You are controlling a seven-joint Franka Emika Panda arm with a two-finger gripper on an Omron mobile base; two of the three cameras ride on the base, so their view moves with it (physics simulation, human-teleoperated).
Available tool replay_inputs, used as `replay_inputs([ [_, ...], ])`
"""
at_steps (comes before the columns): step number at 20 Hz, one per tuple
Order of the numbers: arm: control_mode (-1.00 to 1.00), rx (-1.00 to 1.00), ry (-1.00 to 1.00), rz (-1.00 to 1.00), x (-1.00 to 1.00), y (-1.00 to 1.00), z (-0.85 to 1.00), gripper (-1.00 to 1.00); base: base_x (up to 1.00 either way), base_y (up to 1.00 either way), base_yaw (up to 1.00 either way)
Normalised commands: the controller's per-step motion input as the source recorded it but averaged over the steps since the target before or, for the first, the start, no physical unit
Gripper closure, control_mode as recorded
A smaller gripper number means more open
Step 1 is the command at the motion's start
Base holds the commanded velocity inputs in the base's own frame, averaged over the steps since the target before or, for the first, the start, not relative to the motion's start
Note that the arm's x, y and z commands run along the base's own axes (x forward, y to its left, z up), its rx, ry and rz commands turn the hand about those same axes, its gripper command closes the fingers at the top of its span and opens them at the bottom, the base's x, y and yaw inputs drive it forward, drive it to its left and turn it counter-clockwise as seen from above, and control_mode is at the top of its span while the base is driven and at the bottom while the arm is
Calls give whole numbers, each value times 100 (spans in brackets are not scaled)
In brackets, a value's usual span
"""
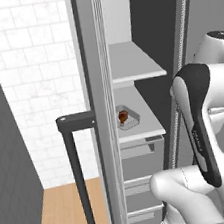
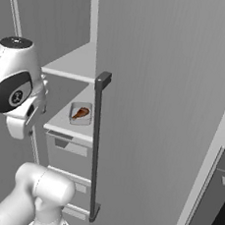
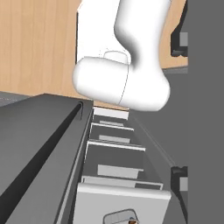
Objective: Take the meat container that has the chicken drumstick and place it on the second highest rack of the freezer. Then take the vegetable container that has the squash and sweet potato and place it on the highest rack of the freezer.
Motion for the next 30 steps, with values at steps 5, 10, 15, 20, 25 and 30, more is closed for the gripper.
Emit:
replay_inputs([
  [5, -100, 0, 0, 0, -17, 0, 12, -100, 0, 0, 0],
  [10, 100, 0, 0, 0, -14, 0, 0, -100, -5, 0, 0],
  [15, 100, 0, 0, 0, 0, 0, 0, -100, -69, -54, -5],
  [20, 100, 0, 0, 0, 0, 0, 0, -100, -16, -99, -29],
  [25, 100, 0, 0, 0, 0, 0, 0, -100, 0, -100, -49],
  [30, 100, 0, 0, 0, 0, 0, 0, -100, 0, -100, -57],
])
